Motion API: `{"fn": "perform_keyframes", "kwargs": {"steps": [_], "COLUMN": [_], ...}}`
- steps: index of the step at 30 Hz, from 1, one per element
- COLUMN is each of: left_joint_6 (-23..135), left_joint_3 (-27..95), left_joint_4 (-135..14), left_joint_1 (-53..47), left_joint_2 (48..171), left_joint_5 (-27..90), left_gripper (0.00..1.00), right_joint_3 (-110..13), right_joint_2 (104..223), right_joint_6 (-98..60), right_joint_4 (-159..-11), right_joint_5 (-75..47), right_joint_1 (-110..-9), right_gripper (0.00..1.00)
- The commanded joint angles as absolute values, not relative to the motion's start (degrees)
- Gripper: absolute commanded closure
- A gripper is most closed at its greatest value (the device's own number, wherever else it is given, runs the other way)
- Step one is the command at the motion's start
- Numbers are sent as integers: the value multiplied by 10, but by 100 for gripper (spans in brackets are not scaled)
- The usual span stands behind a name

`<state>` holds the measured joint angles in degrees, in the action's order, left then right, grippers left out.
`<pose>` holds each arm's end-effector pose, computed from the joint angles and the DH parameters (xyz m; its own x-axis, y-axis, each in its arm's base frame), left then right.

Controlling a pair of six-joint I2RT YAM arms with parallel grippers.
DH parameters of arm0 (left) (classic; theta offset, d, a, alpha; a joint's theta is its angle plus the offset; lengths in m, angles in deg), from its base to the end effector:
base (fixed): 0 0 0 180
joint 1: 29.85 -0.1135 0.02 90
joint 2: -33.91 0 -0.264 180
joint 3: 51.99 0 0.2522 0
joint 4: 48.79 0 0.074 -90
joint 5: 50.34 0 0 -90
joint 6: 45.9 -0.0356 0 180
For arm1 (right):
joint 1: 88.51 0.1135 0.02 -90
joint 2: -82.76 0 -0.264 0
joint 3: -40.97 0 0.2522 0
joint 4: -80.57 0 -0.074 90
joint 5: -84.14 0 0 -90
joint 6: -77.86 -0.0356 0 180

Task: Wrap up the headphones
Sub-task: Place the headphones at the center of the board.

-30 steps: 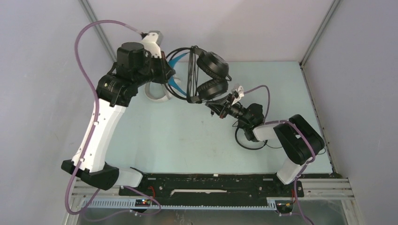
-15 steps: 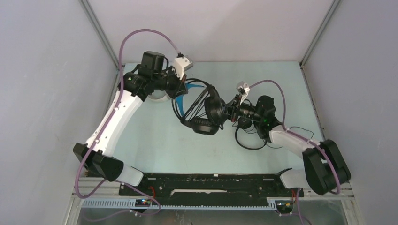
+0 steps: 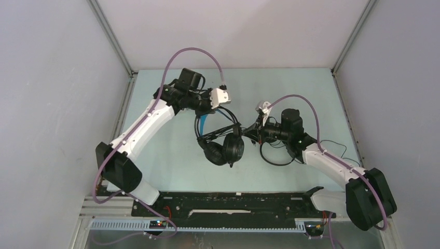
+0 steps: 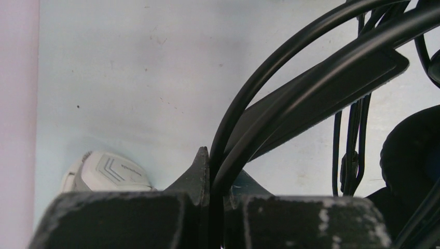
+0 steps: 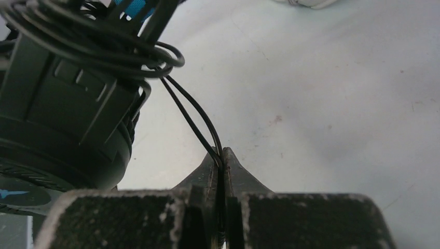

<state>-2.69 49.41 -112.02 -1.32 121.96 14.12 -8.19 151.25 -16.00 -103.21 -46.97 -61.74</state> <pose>0.2780 -0.1686 0.3544 0.0320 0.7311 -0.6815 0.9518 0.1857 0.2439 0.2201 0.1372 0.2486 -0.2997 -0.0944 -0.9493 -0.8867 0.3946 0.2407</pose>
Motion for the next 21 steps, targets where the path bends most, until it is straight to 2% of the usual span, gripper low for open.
{"fn": "perform_keyframes", "kwargs": {"steps": [1, 10, 21], "left_joint_6": [-184, -189, -167], "left_joint_3": [508, 536, 435], "left_joint_4": [-1271, -1333, -1285], "left_joint_1": [-13, -5, -7], "left_joint_2": [1250, 1345, 1364], "left_joint_5": [257, 364, 454], "left_gripper": [100, 100, 100], "right_joint_3": [-119, -123, -129], "right_joint_2": [1515, 1553, 1656], "right_joint_6": [-78, 49, 122], "right_joint_4": [-1026, -1059, -1107], "right_joint_5": [-401, -333, -280], "right_joint_1": [-643, -613, -562], "right_gripper": [100, 100, 96]}}
